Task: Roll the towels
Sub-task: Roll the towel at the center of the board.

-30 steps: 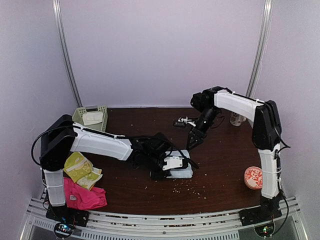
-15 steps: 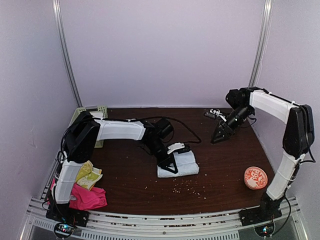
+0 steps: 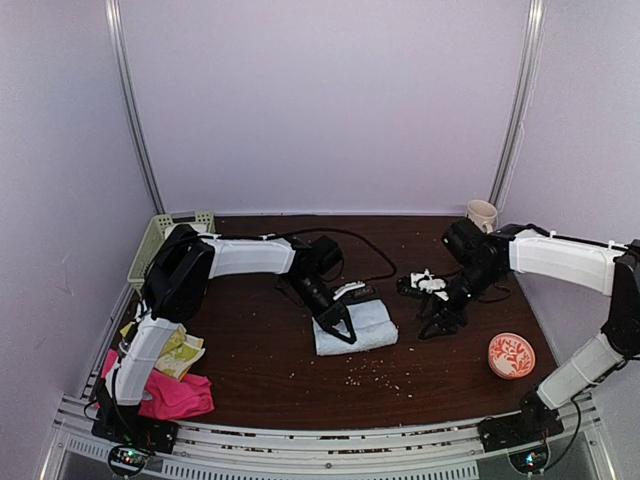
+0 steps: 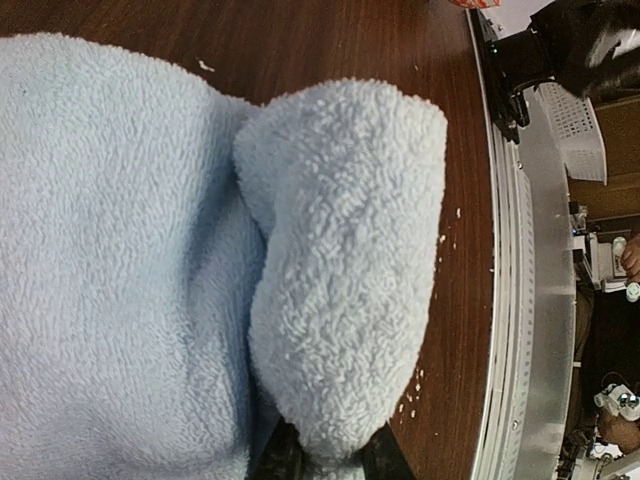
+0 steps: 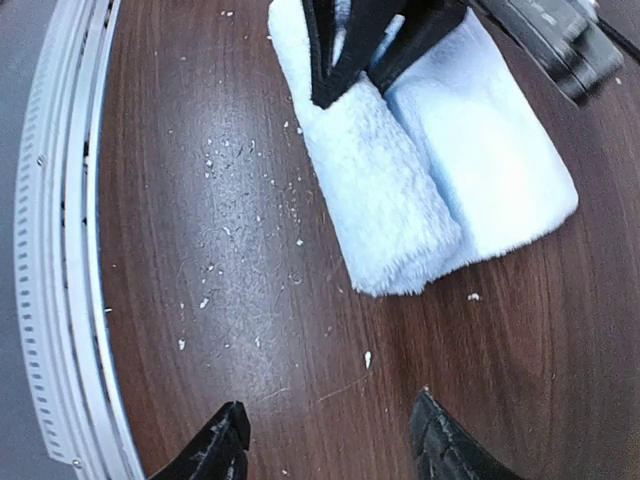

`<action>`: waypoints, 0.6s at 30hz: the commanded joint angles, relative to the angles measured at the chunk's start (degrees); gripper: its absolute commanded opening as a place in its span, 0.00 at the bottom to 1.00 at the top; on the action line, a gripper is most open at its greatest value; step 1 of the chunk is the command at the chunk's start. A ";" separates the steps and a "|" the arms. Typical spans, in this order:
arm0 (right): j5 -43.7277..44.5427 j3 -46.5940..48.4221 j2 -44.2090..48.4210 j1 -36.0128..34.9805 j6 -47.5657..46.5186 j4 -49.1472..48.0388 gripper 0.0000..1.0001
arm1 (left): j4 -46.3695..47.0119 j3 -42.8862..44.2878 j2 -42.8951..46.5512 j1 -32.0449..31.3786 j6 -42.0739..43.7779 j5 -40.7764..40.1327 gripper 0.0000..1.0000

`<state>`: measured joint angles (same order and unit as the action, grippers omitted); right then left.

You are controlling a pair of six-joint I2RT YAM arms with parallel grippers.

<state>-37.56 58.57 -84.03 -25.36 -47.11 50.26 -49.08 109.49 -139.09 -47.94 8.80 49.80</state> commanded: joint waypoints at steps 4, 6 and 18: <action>12.56 4.70 -2.41 -10.91 0.28 -11.98 0.57 | -5.05 -0.62 -5.14 -0.13 -2.25 -3.14 0.12; 14.58 5.75 -4.75 -13.93 -0.49 -12.73 0.58 | -5.02 -0.65 -5.23 -0.13 -2.35 -3.09 0.12; 17.86 8.93 -18.90 -20.52 -1.95 -16.25 0.55 | -4.94 -0.34 -5.85 0.12 -2.25 -4.15 0.12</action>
<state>-22.46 65.78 -100.07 -45.67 -48.31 35.77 -50.02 110.39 -140.22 -47.62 6.92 51.88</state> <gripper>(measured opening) 0.567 0.140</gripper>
